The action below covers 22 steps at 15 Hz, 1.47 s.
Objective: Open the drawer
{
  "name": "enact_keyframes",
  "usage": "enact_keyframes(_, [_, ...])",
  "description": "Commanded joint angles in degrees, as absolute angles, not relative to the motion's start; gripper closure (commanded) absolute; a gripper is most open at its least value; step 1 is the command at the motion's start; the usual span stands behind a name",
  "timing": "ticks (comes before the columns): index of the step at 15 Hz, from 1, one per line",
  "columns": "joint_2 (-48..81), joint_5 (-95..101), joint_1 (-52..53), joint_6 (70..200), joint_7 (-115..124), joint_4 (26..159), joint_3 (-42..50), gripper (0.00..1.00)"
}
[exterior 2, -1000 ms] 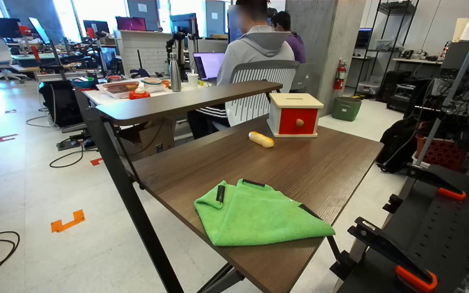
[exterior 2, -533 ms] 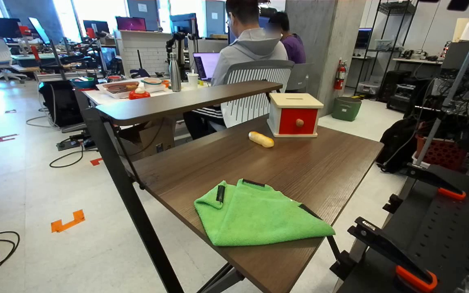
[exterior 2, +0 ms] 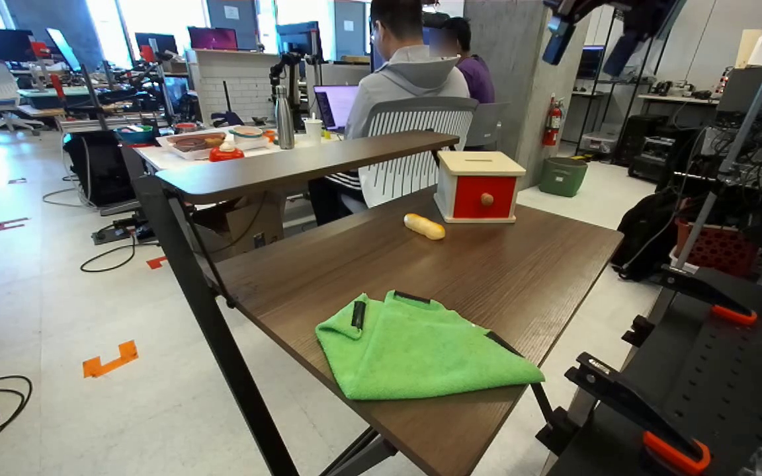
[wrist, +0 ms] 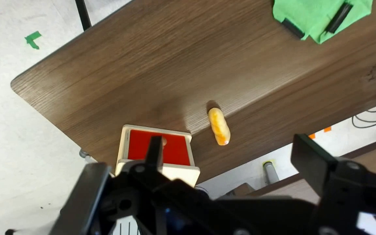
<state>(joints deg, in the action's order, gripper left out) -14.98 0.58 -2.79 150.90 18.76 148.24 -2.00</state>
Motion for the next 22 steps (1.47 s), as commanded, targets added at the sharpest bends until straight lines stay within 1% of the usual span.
enact_keyframes(1, [-2.5,0.4,-4.4,156.6,23.7,140.2,-2.3,0.0])
enact_keyframes(5, [8.6,1.6,-3.8,160.2,28.9,133.7,0.3,0.0])
enact_keyframes(11, [21.5,1.9,0.8,161.6,33.6,125.3,7.9,0.0])
enact_keyframes(16, [28.5,1.9,5.4,162.8,35.4,121.4,13.6,0.0])
enact_keyframes(22, [34.2,1.2,8.0,163.6,35.2,117.6,16.5,0.0])
